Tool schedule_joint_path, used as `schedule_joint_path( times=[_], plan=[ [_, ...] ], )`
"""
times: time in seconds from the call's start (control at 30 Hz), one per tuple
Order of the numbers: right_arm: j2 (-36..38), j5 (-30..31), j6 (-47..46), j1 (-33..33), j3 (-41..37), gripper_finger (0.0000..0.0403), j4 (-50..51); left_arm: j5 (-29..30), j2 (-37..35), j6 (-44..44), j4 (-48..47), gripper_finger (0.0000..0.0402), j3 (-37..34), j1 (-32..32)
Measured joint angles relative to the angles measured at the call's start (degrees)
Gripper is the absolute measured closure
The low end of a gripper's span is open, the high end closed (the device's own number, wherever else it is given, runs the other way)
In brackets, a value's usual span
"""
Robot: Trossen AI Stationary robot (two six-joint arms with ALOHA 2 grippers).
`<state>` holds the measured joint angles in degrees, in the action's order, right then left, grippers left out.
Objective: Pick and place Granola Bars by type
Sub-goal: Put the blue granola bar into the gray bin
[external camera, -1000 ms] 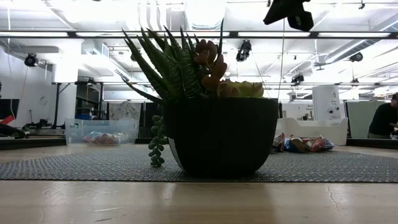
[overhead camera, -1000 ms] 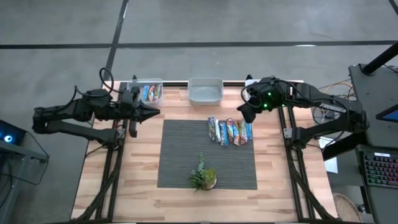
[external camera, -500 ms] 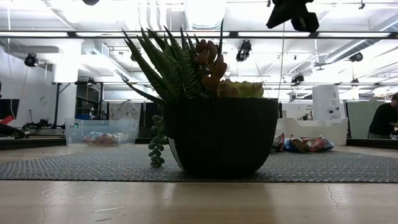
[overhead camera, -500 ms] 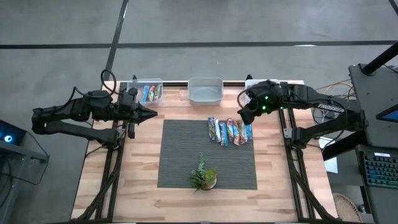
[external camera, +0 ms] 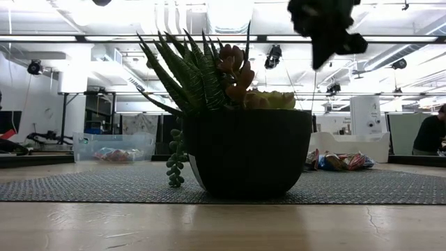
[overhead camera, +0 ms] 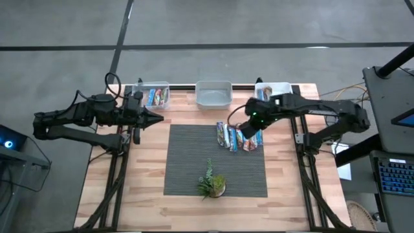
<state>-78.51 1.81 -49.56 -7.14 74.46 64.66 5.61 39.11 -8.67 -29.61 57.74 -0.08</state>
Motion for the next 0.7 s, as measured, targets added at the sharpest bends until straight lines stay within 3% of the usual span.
schedule_joint_path(
  times=[0.17,0.43,0.7],
  plan=[
    [-5.0,0.1,0.9,0.0,0.0,0.0356,5.7,0.4,0.0,0.0,0.0,0.0401,0.0,0.0],
    [-9.9,4.2,-0.1,-0.1,-0.1,0.0233,5.7,0.5,0.0,-1.1,0.0,0.0402,0.0,0.0],
    [-9.2,8.6,-5.0,-0.6,-4.1,0.0129,5.6,0.5,0.0,-1.9,-0.1,0.0402,0.0,0.0]
  ],
)
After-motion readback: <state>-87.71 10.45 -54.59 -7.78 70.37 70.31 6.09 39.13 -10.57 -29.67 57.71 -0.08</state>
